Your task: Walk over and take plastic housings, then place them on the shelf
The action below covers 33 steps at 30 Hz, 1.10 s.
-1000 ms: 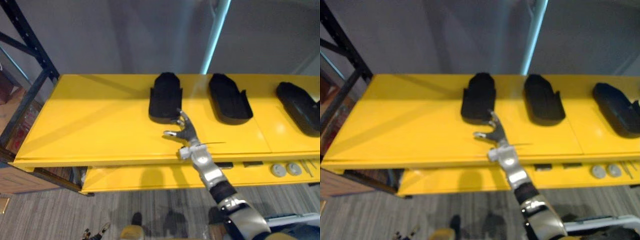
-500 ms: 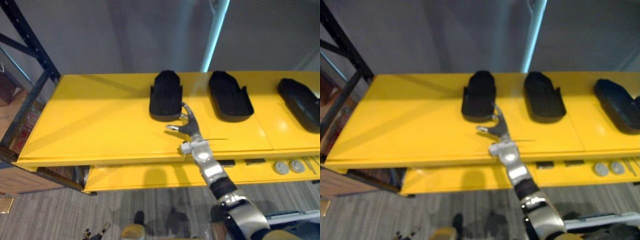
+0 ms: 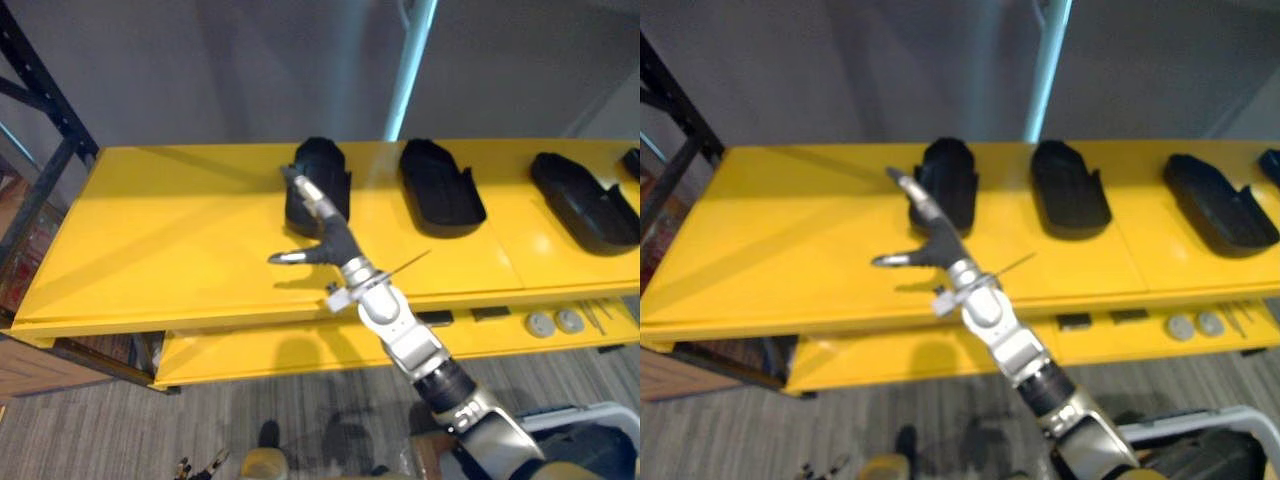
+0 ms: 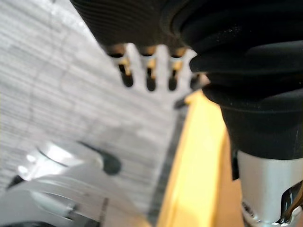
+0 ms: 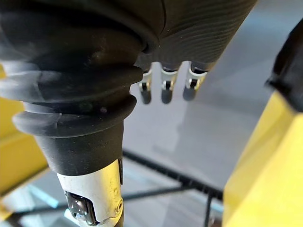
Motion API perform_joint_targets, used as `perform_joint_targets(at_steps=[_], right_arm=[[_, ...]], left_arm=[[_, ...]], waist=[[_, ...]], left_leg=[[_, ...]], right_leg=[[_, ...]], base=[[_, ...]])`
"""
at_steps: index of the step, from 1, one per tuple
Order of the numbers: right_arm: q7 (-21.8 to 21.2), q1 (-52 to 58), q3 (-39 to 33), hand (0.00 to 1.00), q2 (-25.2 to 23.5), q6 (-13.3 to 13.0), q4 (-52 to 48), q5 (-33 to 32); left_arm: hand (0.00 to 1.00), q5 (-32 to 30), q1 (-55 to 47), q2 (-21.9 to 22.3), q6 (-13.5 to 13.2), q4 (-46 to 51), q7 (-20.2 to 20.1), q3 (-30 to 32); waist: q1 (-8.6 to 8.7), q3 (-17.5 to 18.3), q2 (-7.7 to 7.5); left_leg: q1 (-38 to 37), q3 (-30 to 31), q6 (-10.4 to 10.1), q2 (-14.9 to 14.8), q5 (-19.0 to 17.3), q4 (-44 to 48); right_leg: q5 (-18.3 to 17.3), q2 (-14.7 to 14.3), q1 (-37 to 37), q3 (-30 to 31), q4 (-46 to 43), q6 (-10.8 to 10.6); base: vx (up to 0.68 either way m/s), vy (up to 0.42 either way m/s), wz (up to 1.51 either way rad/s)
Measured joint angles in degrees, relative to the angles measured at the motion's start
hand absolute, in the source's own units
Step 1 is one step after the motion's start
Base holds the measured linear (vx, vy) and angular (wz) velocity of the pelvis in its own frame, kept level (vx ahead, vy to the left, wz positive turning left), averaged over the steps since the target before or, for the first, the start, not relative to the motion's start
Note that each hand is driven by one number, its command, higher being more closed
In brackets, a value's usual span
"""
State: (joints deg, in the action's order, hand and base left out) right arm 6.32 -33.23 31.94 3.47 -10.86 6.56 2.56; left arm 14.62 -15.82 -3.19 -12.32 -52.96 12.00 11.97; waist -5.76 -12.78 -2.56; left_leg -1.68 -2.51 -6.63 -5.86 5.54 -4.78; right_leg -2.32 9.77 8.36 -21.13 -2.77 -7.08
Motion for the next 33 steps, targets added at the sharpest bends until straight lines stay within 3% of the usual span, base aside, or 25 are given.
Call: perform_joint_targets(at_steps=[8,12,18,26,33], right_arm=[[0.8,-5.6,0.9,0.00,-3.9,3.4,12.8,1.2],[4.9,-10.5,0.1,0.00,-5.9,4.6,20.1,2.8],[11.8,-12.3,-3.2,0.00,-7.9,7.0,26.2,2.8],[21.6,-16.7,-9.4,0.00,-8.0,7.2,30.4,4.0],[23.5,-18.2,-10.5,0.00,-7.5,7.1,32.4,3.9]], left_arm=[[0.00,0.7,1.3,-0.8,0.0,0.1,0.0,-5.0],[0.00,1.3,1.7,-0.7,0.2,0.4,-0.4,-7.3],[0.00,1.6,1.4,-0.7,0.8,1.2,-0.9,-8.3],[0.00,3.8,2.5,-0.7,0.7,3.1,-1.4,-8.9],[0.00,5.8,2.6,-0.8,0.4,4.8,-1.7,-10.8]], waist=[[-1.80,-1.7,2.39],[-2.96,-4.4,4.59],[-4.60,-6.0,4.94],[-4.48,-9.9,7.15],[-4.47,-10.9,7.74]], left_leg=[[3.6,3.8,0.1,0.5,0.9,2.6],[5.2,5.7,0.1,0.9,0.2,4.9],[6.2,6.6,0.0,0.9,0.4,5.6],[8.0,6.6,0.1,1.0,-0.5,8.0],[9.8,6.5,0.1,0.9,-0.9,9.3]], right_leg=[[-3.2,1.3,-2.9,-3.0,-6.1,0.0],[-4.6,1.9,-3.4,-4.5,-8.3,0.2],[-5.5,2.4,-4.2,-5.4,-10.2,-0.1],[-6.8,3.2,-6.1,-5.2,-13.0,0.0],[-7.1,3.2,-7.6,-4.8,-14.0,0.2]], base=[[-0.07,-0.020,0.21],[-0.06,-0.017,0.20],[0.00,-0.036,0.11],[-0.02,-0.010,0.00],[0.00,0.000,0.00]])
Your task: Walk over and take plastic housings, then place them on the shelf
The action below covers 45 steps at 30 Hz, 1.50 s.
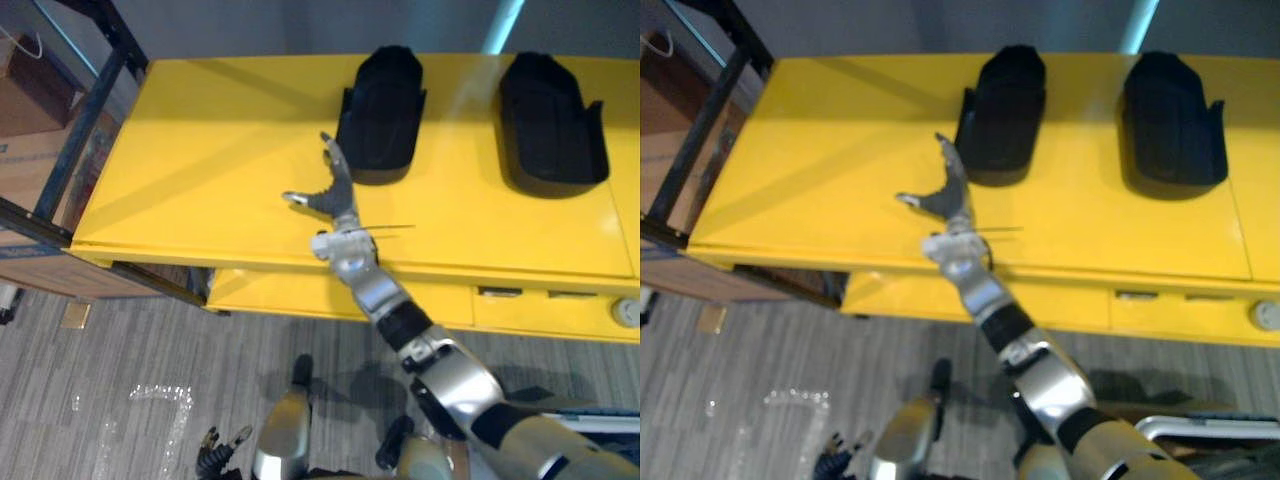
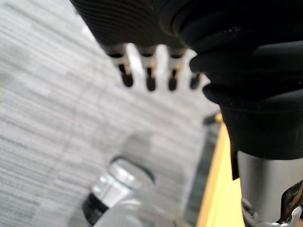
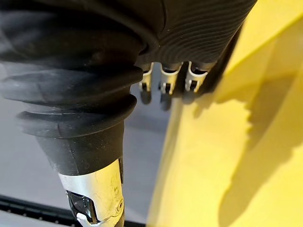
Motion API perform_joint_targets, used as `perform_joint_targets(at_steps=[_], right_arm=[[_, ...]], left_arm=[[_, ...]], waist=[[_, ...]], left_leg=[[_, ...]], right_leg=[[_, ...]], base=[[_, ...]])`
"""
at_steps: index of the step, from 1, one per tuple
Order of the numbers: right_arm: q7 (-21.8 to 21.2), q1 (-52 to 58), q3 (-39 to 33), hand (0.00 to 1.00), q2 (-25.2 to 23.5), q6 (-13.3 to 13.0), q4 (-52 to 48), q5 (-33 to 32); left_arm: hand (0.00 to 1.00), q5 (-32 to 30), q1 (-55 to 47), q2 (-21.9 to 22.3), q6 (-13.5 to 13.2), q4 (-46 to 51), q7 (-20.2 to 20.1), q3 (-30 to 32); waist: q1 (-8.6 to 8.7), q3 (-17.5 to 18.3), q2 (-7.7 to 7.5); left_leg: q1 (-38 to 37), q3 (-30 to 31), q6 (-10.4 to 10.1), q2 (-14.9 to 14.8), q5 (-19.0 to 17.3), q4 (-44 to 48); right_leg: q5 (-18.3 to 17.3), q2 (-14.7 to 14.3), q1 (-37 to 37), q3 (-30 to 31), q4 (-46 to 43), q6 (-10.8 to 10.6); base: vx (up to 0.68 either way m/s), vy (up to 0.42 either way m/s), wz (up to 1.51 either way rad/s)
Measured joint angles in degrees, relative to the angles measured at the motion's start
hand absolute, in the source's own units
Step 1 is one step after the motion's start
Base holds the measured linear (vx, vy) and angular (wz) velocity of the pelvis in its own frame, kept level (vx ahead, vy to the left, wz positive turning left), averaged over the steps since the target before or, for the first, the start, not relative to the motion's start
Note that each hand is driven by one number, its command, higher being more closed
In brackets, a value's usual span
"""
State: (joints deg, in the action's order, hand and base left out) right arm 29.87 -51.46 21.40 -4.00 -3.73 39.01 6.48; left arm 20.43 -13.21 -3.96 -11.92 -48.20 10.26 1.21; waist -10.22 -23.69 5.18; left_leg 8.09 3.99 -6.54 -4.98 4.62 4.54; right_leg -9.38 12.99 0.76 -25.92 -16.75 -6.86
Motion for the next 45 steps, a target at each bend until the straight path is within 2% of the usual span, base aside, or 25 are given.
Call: perform_joint_targets(at_steps=[10,19,28,30,31,34,36,39,41,45], right_arm=[[0.4,-0.6,-1.0,0.00,0.1,-0.2,0.2,0.0],[2.5,-0.6,-1.2,0.00,0.3,0.0,0.4,-0.1],[2.4,-0.6,-1.2,0.00,0.5,0.0,0.4,-0.1],[1.1,-0.6,-1.1,0.00,0.5,-0.5,0.6,-0.1],[0.5,-0.5,-1.1,0.00,0.5,-0.8,0.7,-0.1],[-4.1,-0.4,-0.1,0.00,0.5,-4.3,0.9,-0.1],[-8.4,-0.4,4.2,0.00,0.5,-8.3,0.0,-0.1],[-11.9,-0.4,10.7,0.00,0.1,-10.9,-3.2,-0.1],[-13.6,1.0,13.8,0.00,-1.3,-12.2,-7.4,0.0],[-15.7,4.9,14.4,0.00,-3.0,-13.9,-15.8,-1.8]], left_arm=[[0.00,0.0,0.3,0.0,-0.1,0.0,-0.1,-0.2],[0.00,0.0,0.3,0.0,-0.1,0.0,0.0,-0.2],[0.00,0.0,0.3,0.0,-0.1,0.0,0.1,-0.3],[0.00,0.0,0.3,0.0,-0.1,0.0,0.1,-0.3],[0.00,0.0,0.3,0.0,-0.1,0.0,0.1,-0.3],[0.00,0.0,0.3,0.0,0.0,-0.1,0.1,-0.3],[0.00,-0.3,0.3,0.0,-0.1,-0.2,0.2,-0.2],[0.00,-0.8,0.4,0.0,-0.1,-0.3,0.9,0.1],[0.00,-1.4,0.4,0.0,-0.2,-1.0,1.9,0.4],[0.00,-3.0,0.0,0.0,-0.5,-2.6,3.6,3.0]], waist=[[0.04,-0.1,0.13],[0.09,-0.1,0.15],[0.15,-0.1,0.15],[0.16,-0.1,0.15],[0.15,-0.1,0.15],[0.07,-0.1,0.14],[0.11,0.0,0.13],[0.09,0.2,-0.08],[-0.02,1.4,-0.97],[0.08,6.3,-4.09]], left_leg=[[-0.1,-0.4,0.1,-0.1,-0.1,0.1],[-0.1,-1.1,0.1,-0.2,-0.1,0.0],[-0.2,-1.4,0.1,-0.3,-0.1,-0.1],[-0.4,-1.4,0.1,-0.3,-0.1,-0.2],[-0.4,-1.4,0.1,-0.3,-0.1,-0.2],[-1.6,-1.5,0.1,-0.4,-0.2,-0.8],[-2.0,-1.7,-0.1,-0.7,-0.3,-1.1],[-2.6,-1.8,-0.3,-1.5,-0.2,-2.1],[-3.2,-1.8,-0.6,-1.8,-0.1,-3.3],[-5.2,-3.9,-0.8,-2.3,0.1,-6.0]], right_leg=[[0.0,0.0,-0.3,0.6,-0.2,0.0],[0.0,0.0,-0.6,1.0,-0.2,0.0],[0.2,-0.1,-0.5,1.3,0.3,-0.1],[0.3,-0.2,-0.4,1.4,0.4,-0.1],[0.3,-0.2,-0.3,1.4,0.5,-0.1],[0.4,-0.3,1.0,1.2,1.3,-0.2],[0.9,-0.9,1.7,1.2,2.7,-0.1],[2.3,-2.3,3.1,1.0,5.4,0.0],[3.0,-3.1,4.2,1.0,7.6,0.0],[4.4,-4.2,5.7,2.1,12.1,-0.1]], base=[[-0.01,-0.002,-0.01],[0.00,-0.005,-0.02],[0.00,-0.001,0.00],[0.00,0.000,0.00],[0.00,0.000,0.00],[0.00,-0.007,-0.01],[0.01,-0.032,-0.05],[0.04,-0.049,-0.03],[0.09,-0.063,0.00],[0.11,-0.038,-0.19]])
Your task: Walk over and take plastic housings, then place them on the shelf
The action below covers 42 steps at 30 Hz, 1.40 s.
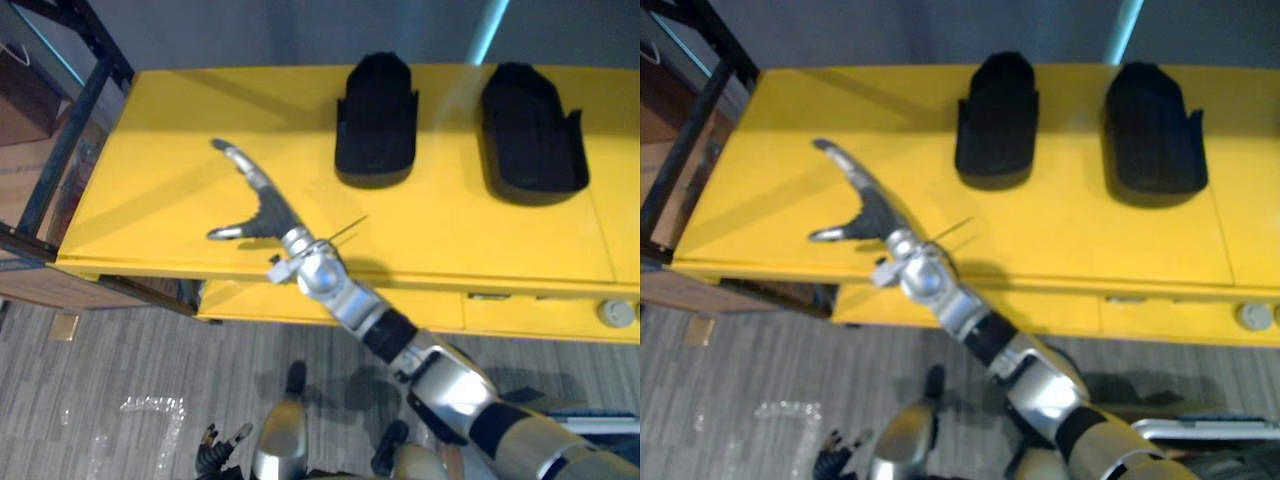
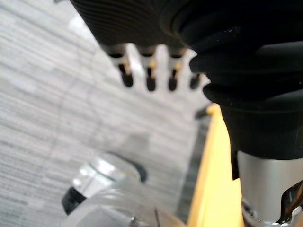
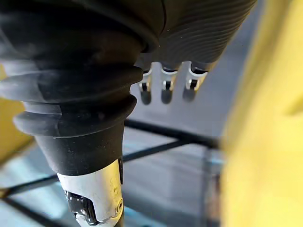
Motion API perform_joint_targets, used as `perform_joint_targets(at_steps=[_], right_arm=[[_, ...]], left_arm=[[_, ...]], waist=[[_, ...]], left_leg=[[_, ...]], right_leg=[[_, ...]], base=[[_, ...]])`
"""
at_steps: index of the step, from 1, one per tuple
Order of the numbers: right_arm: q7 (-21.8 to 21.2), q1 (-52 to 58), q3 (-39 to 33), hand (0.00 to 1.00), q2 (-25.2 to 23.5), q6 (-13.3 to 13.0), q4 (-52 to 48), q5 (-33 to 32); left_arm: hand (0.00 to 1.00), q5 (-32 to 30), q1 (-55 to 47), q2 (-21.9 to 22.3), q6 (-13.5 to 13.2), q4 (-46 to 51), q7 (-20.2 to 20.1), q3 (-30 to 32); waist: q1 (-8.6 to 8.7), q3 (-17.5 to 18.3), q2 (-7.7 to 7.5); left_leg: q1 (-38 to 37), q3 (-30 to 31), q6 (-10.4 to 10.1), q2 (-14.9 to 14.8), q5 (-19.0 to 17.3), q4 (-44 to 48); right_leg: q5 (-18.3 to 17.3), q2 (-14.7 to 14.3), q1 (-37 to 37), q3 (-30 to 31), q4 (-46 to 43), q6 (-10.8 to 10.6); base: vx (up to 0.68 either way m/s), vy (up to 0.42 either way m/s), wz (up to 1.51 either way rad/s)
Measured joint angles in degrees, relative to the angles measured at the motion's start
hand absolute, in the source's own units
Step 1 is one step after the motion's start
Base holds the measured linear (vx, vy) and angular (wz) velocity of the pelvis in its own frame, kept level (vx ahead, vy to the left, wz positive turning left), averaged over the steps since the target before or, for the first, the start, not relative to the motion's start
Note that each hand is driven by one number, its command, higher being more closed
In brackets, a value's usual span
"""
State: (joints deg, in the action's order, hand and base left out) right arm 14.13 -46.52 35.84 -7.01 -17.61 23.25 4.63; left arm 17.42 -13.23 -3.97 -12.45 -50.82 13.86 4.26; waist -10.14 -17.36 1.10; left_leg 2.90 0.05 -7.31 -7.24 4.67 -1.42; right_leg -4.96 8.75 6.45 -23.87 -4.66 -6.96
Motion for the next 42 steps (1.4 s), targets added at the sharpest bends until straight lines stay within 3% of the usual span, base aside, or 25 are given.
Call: perform_joint_targets(at_steps=[2,6,9,12,18,21,24,29,36,37,38,39,40,41,42], right_arm=[[-2.1,3.0,-0.1,0.00,0.4,0.0,-5.7,-3.7],[-5.6,11.3,-1.0,0.00,4.3,1.8,-15.7,-12.7],[-5.3,23.3,-6.8,0.00,8.9,4.0,-22.5,-17.5],[-3.9,36.9,-17.2,0.00,12.3,4.3,-26.6,-19.7],[-1.3,56.9,-34.7,0.00,14.2,3.8,-29.4,-19.5],[-1.3,63.1,-39.7,0.00,13.7,1.7,-29.4,-17.2],[-0.1,66.7,-41.0,0.00,13.7,0.1,-27.9,-15.4],[0.0,67.6,-41.6,0.00,12.8,-2.3,-24.9,-15.6],[-1.6,64.6,-39.0,0.00,12.9,-2.4,-24.8,-16.2],[-1.9,63.7,-38.2,0.00,13.0,-2.5,-24.7,-16.3],[-2.9,61.3,-36.2,0.00,14.0,-2.6,-23.9,-16.4],[-3.7,57.8,-33.7,0.00,15.4,-2.9,-22.0,-16.6],[-4.2,56.2,-32.5,0.00,16.1,-2.9,-21.0,-16.9],[-4.3,53.3,-30.3,0.00,17.4,-3.5,-19.0,-17.0],[-4.3,50.6,-28.8,0.00,18.7,-4.1,-17.6,-17.0]], left_arm=[[0.00,-0.6,0.5,0.0,-0.7,0.0,1.4,1.0],[0.00,-2.5,2.5,0.2,-1.4,0.0,3.2,1.3],[0.00,-5.3,4.3,0.1,-1.1,0.0,3.5,1.1],[0.00,-8.6,5.6,0.0,0.8,-0.1,3.3,-1.1],[0.00,-14.1,6.6,-0.8,4.7,-4.6,0.1,-5.8],[0.00,-13.9,6.5,-1.7,5.2,-4.6,-1.1,-8.4],[0.00,-14.0,7.1,-2.3,5.8,-5.7,-1.4,-10.6],[0.00,-13.9,8.3,-2.3,7.5,-6.2,-1.5,-12.4],[0.00,-14.0,6.7,-2.5,7.6,-6.2,-2.4,-11.7],[0.00,-13.9,6.7,-2.4,7.5,-6.2,-2.5,-11.5],[0.00,-13.4,6.8,-2.3,7.1,-6.1,-2.7,-10.1],[0.00,-12.7,6.7,-2.0,6.6,-6.1,-2.7,-8.8],[0.00,-12.3,6.6,-1.8,6.4,-6.0,-2.7,-8.2],[0.00,-10.9,6.2,-1.1,5.7,-5.3,-2.7,-7.1],[0.00,-10.5,5.7,-0.4,4.9,-4.0,-2.6,-6.5]], waist=[[1.46,2.7,-1.33],[3.65,6.2,-2.27],[5.47,8.0,-3.40],[7.89,8.3,-3.81],[14.20,9.1,-3.38],[14.73,9.3,-3.21],[17.31,9.4,-3.13],[17.33,9.6,-2.30],[16.57,10.1,-1.66],[16.29,10.0,-1.82],[15.38,9.9,-1.87],[14.48,9.8,-1.71],[13.73,9.7,-1.64],[12.22,9.6,-0.97],[10.81,9.7,0.86]], left_leg=[[-1.2,-1.4,-0.1,-0.1,0.0,-1.0],[-3.1,-3.8,-0.1,-0.2,0.0,-2.7],[-4.4,-6.7,-0.3,-0.3,-0.3,-3.2],[-6.1,-11.0,-0.4,-0.9,-0.6,-3.3],[-11.5,-22.9,-1.0,-2.7,-2.0,-3.6],[-13.9,-30.7,-2.0,-4.0,-2.6,-3.6],[-13.8,-32.6,-2.5,-4.6,-2.5,-3.6],[-14.0,-34.0,-2.7,-4.6,-2.6,-3.6],[-15.0,-34.1,-3.6,-5.2,-4.3,-1.4],[-14.4,-32.2,-3.4,-5.6,-5.5,0.8],[-12.9,-26.1,-1.9,-6.5,-8.5,5.4],[-10.7,-19.1,1.1,-6.7,-12.2,11.1],[-9.4,-15.5,2.3,-6.7,-14.1,14.2],[-7.5,-8.0,4.0,-5.9,-18.6,19.0],[-6.8,-2.6,4.1,-5.5,-22.4,21.5]], right_leg=[[0.8,-0.2,0.8,0.9,1.8,0.0],[1.1,-0.2,0.6,3.1,2.2,0.0],[1.6,-0.2,-0.2,5.8,2.1,0.1],[2.9,-0.9,-1.7,10.4,1.7,0.5],[4.3,-3.1,-4.6,21.2,1.4,0.6],[7.1,-3.7,-6.0,22.2,3.9,0.9],[9.3,-4.0,-6.3,22.3,6.2,1.0],[10.3,-4.0,-6.4,22.1,7.2,1.0],[11.5,-5.1,-6.4,24.0,8.0,1.3],[11.6,-5.3,-6.3,24.5,8.1,1.3],[11.7,-5.7,-6.6,27.0,8.2,1.4],[12.2,-6.1,-6.9,29.7,8.4,1.3],[12.2,-6.3,-7.3,31.1,8.4,1.5],[12.6,-6.6,-8.3,34.3,8.7,1.3],[13.0,-7.8,-9.5,36.6,8.8,1.7]], base=[[0.09,-0.020,-0.25],[0.04,-0.001,-0.28],[-0.01,0.018,-0.43],[-0.05,0.018,-0.78],[-0.06,0.006,-0.97],[-0.07,-0.016,-1.27],[-0.03,-0.038,-0.48],[-0.01,-0.012,-0.13],[0.04,-0.002,-0.15],[0.02,-0.022,-0.53],[-0.01,0.001,-0.85],[-0.03,0.027,-1.00],[-0.08,0.115,-1.22],[-0.14,0.218,-1.36],[-0.15,0.253,-1.39]])
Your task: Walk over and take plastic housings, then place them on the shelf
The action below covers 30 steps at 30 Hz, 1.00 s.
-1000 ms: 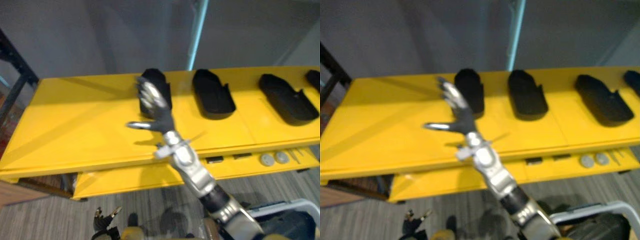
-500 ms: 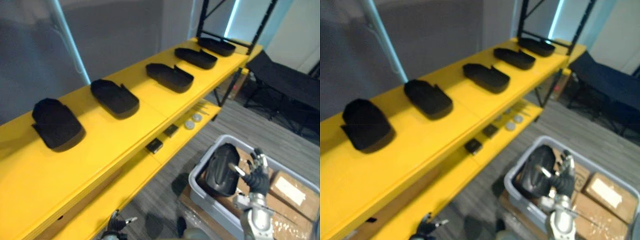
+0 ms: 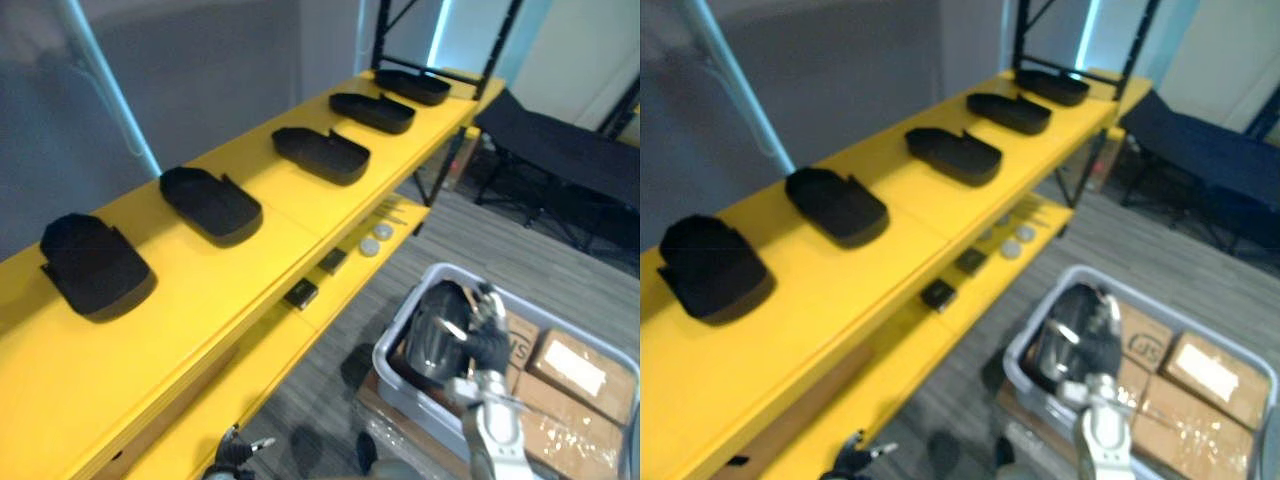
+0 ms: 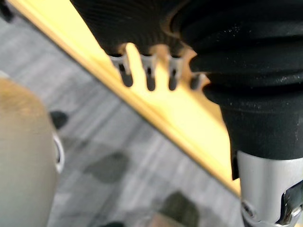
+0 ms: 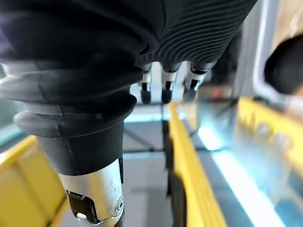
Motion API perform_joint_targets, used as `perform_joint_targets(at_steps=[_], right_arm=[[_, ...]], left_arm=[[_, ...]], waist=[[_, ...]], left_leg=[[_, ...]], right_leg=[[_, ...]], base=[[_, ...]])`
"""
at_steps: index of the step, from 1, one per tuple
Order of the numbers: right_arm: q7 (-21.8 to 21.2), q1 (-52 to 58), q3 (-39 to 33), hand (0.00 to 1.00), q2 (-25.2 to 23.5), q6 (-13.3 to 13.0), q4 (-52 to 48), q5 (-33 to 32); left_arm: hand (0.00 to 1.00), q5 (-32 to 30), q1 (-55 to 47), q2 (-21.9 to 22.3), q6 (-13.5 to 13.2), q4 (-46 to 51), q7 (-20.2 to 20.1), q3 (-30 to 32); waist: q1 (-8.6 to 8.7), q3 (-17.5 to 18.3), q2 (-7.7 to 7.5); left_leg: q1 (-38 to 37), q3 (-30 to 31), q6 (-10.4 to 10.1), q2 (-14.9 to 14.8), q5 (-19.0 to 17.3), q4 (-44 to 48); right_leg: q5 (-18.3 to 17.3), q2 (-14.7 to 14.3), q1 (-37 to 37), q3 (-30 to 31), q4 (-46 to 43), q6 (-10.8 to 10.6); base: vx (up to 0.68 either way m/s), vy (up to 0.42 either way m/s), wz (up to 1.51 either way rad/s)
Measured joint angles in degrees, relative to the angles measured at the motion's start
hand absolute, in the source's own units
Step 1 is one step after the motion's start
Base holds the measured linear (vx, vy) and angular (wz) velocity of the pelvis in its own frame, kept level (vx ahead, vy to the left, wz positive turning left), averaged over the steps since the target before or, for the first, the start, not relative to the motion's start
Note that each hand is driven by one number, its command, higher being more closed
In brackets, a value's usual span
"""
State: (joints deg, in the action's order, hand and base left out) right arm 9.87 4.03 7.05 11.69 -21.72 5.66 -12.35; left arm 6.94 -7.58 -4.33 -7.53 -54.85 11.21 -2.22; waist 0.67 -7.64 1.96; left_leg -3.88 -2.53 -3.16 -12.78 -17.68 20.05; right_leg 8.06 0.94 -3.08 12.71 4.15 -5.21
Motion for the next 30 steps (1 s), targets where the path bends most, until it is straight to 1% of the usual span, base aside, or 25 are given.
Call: perform_joint_targets(at_steps=[1,2,3,5,6,8,10,12,13,15,16,17,18,19,20,21,22,23,24,25,26,27,28,29,30], right_arm=[[0.1,-1.3,0.5,0.00,0.7,-0.1,0.4,0.0],[0.2,-3.3,1.3,0.00,1.2,-0.5,0.4,0.0],[0.4,-4.4,2.3,0.00,0.7,-0.5,0.5,-0.1],[1.3,-4.4,3.8,0.00,0.6,-0.5,0.6,0.1],[2.7,-4.3,3.8,0.00,0.3,-0.5,0.8,0.1],[5.3,-4.2,3.3,0.00,0.1,-0.5,1.4,-0.5],[6.6,-3.3,3.1,0.00,-0.4,-0.5,1.8,-2.0],[6.1,-0.5,2.8,0.00,-2.1,-0.5,1.7,-2.9],[4.5,2.8,2.9,0.00,-3.6,-0.5,1.6,-3.3],[2.3,4.9,3.3,0.00,-4.2,-0.5,1.6,-3.7],[0.8,4.8,3.6,0.00,-4.5,-0.5,1.5,-3.7],[0.1,4.7,3.4,0.00,-5.2,-0.6,1.6,-3.8],[-0.1,4.6,3.9,0.00,-5.3,-0.6,1.6,-3.8],[0.0,4.4,4.5,0.00,-5.3,-0.8,1.6,-3.9],[0.1,3.5,5.8,0.00,-5.6,-0.8,1.7,-3.9],[0.5,2.5,7.3,0.00,-6.2,-0.8,2.4,-3.7],[1.1,1.5,7.8,0.00,-6.4,-0.8,2.9,-3.6],[2.7,0.8,8.5,0.00,-6.9,-0.7,3.2,-3.7],[3.6,0.3,8.6,0.00,-7.3,-0.6,2.7,-3.8],[4.0,0.3,8.7,0.00,-7.6,-0.4,2.8,-3.9],[4.3,0.6,9.3,0.00,-7.7,0.8,2.8,-4.4],[4.4,0.8,9.5,0.00,-7.7,1.4,2.8,-4.4],[4.4,1.0,9.7,0.00,-7.9,2.3,2.7,-4.9],[4.0,1.1,9.6,0.00,-8.2,3.3,2.7,-6.1],[3.8,1.1,9.3,0.00,-8.3,4.1,2.7,-7.4]], left_arm=[[0.00,0.0,-0.4,0.2,-0.3,0.4,0.0,0.0],[0.00,0.0,-0.5,0.3,-0.8,0.4,0.0,-0.1],[0.00,0.7,-0.2,-0.2,-1.3,0.9,0.0,0.9],[0.00,1.0,-0.3,-1.6,-2.2,0.8,0.1,1.1],[0.00,0.8,-0.4,-2.5,-2.3,0.4,0.0,1.0],[0.00,-0.7,-0.2,-2.6,-2.4,0.2,0.0,1.0],[0.00,-1.1,0.3,-2.6,-2.3,0.4,-0.1,0.9],[0.00,-1.1,0.2,-2.4,-2.1,0.4,-0.2,0.9],[0.00,-1.3,0.1,-2.5,-1.6,0.6,-0.2,1.1],[0.00,-1.3,0.1,-2.4,-0.7,1.9,-0.1,1.7],[0.00,-0.9,0.0,-1.8,-0.6,2.4,0.0,2.7],[0.00,-0.5,0.9,-2.1,-0.6,2.4,0.1,3.5],[0.00,-0.1,0.8,-2.3,-0.3,2.4,0.5,4.0],[0.00,0.0,0.5,-2.5,0.0,2.4,0.8,4.4],[0.00,0.9,-0.7,-2.7,0.2,2.5,1.2,5.2],[0.00,1.8,-2.1,-3.0,0.6,2.8,1.3,7.2],[0.00,2.0,-2.8,-2.4,0.9,2.7,1.3,8.3],[0.00,2.0,-4.3,-1.4,1.3,2.2,1.2,9.2],[0.00,2.0,-5.9,-1.0,1.2,2.0,1.2,9.6],[0.00,2.0,-6.4,-1.5,1.3,1.8,1.2,9.6],[0.00,2.2,-8.9,-2.1,1.4,1.5,1.2,10.5],[0.00,2.3,-9.9,-2.2,1.3,1.4,1.2,11.3],[0.00,3.4,-11.3,-2.2,0.9,1.3,1.2,12.6],[0.00,5.0,-12.1,-2.3,0.0,0.3,1.2,13.5],[0.00,6.0,-11.7,-2.4,-0.1,-0.5,1.1,13.9]], waist=[[-0.51,0.0,0.97],[-0.63,-0.4,1.95],[-1.22,-1.3,0.88],[-1.56,-2.4,-0.68],[-1.33,-2.4,-0.98],[-1.42,-2.8,-1.34],[-1.39,-4.5,-0.28],[-1.37,-4.9,-0.02],[-1.24,-5.0,-0.21],[-1.08,-5.1,-0.49],[-1.09,-5.2,0.63],[-0.20,-5.6,-0.12],[-0.29,-5.4,-0.49],[-0.43,-5.4,-0.55],[-1.60,-5.1,-0.94],[-2.36,-4.4,-2.49],[-3.03,-4.4,-1.83],[-4.98,-3.6,0.41],[-4.45,-3.8,-0.16],[-4.40,-4.0,-1.27],[-5.13,-3.5,-2.32],[-5.44,-3.2,-2.72],[-6.18,-3.0,-3.23],[-6.18,-3.1,-4.00],[-6.12,-3.4,-4.43]], left_leg=[[0.0,1.3,-0.2,0.1,-2.0,0.1],[-0.1,2.1,-1.8,0.7,-5.5,-0.7],[0.0,0.9,-3.0,2.6,-5.7,0.1],[0.3,0.0,-2.5,4.1,-6.3,1.9],[1.1,0.5,-2.3,4.3,-7.3,3.9],[1.9,1.0,-2.3,4.3,-9.0,7.2],[1.8,1.9,-2.0,4.4,-10.2,10.1],[0.6,0.4,-1.7,4.9,-10.4,10.2],[-0.7,-0.1,-1.6,5.6,-10.4,10.3],[-1.0,-1.0,0.9,6.1,-9.2,9.8],[-1.2,-1.7,2.4,4.7,-8.2,6.5],[-1.2,-1.7,1.7,4.5,-6.5,4.2],[-1.3,-1.4,1.5,4.0,-5.3,3.2],[-1.2,-1.4,1.3,3.6,-4.9,3.2],[-0.8,-2.0,1.1,3.0,-4.8,4.1],[0.9,-3.4,1.1,3.4,-4.8,6.1],[2.0,-3.2,1.6,2.9,-4.4,6.4],[2.1,-4.1,1.4,0.4,-2.0,2.4],[1.2,-5.9,0.0,0.9,-0.5,-2.0],[1.1,-6.7,0.2,1.8,0.6,-2.5],[2.3,-8.3,0.0,1.4,1.0,-2.3],[2.9,-9.3,-0.2,1.1,1.2,-2.0],[3.7,-10.7,-0.5,0.6,1.3,-1.4],[5.1,-12.1,-0.8,0.1,1.5,-0.2],[6.6,-12.5,-1.5,-0.4,1.9,1.0]], right_leg=[[0.1,-0.3,-0.8,0.2,0.0,0.1],[0.9,-0.4,-2.2,-0.2,0.0,0.3],[2.4,1.4,-2.8,-0.2,0.1,0.1],[3.3,2.9,-2.9,-0.5,-0.2,-0.3],[3.4,3.2,-3.0,-1.3,-0.8,-0.3],[3.9,2.8,-3.2,-1.7,-2.0,-1.1],[4.0,2.3,-3.6,-1.7,-4.7,-1.1],[4.0,2.5,-4.4,-3.6,-7.0,-1.1],[5.4,3.1,-3.8,-7.6,-7.1,-1.1],[10.9,2.8,-4.3,-9.0,-5.5,2.0],[11.8,2.2,-5.5,-11.5,-6.5,5.6],[2.6,3.1,-7.6,-15.7,-17.6,7.0],[-2.5,3.9,-8.0,-18.6,-25.0,8.3],[-4.6,4.4,-7.9,-20.2,-28.9,9.3],[-6.4,6.0,-7.8,-22.4,-34.1,10.7],[-4.3,6.1,-8.8,-25.0,-33.2,11.1],[-2.4,5.5,-9.1,-26.1,-31.4,13.1],[0.8,2.6,-7.3,-25.4,-22.9,14.5],[-5.3,5.4,-7.9,-26.8,-29.3,14.0],[-7.7,7.6,-7.4,-26.8,-31.9,12.6],[-9.9,10.3,-4.9,-27.0,-31.8,9.7],[-9.4,10.9,-3.8,-27.0,-30.2,9.1],[-7.6,11.6,-2.0,-27.3,-26.6,7.0],[-4.8,12.3,0.4,-28.3,-21.8,3.6],[-5.8,11.6,1.2,-28.8,-18.0,1.0]], base=[[-0.20,0.296,-1.14],[-0.23,0.348,-0.83],[-0.22,0.343,-0.64],[-0.11,0.265,-0.26],[-0.03,0.198,-0.02],[0.01,0.153,-0.06],[0.01,0.151,-0.25],[0.01,0.113,-0.38],[0.00,0.062,-0.47],[-0.07,0.056,-0.56],[-0.16,0.047,-0.27],[-0.15,0.024,-0.05],[-0.10,0.007,0.26],[0.00,0.000,0.00],[-0.04,0.011,-0.43],[-0.09,0.017,-0.65],[-0.19,0.005,-0.97],[-0.17,-0.043,-0.75],[-0.14,-0.046,-0.64],[-0.06,-0.117,-0.53],[-0.06,-0.107,-0.55],[-0.06,-0.168,-0.77],[-0.04,-0.177,-0.72],[-0.07,-0.260,-0.75],[-0.11,-0.324,-0.61]])
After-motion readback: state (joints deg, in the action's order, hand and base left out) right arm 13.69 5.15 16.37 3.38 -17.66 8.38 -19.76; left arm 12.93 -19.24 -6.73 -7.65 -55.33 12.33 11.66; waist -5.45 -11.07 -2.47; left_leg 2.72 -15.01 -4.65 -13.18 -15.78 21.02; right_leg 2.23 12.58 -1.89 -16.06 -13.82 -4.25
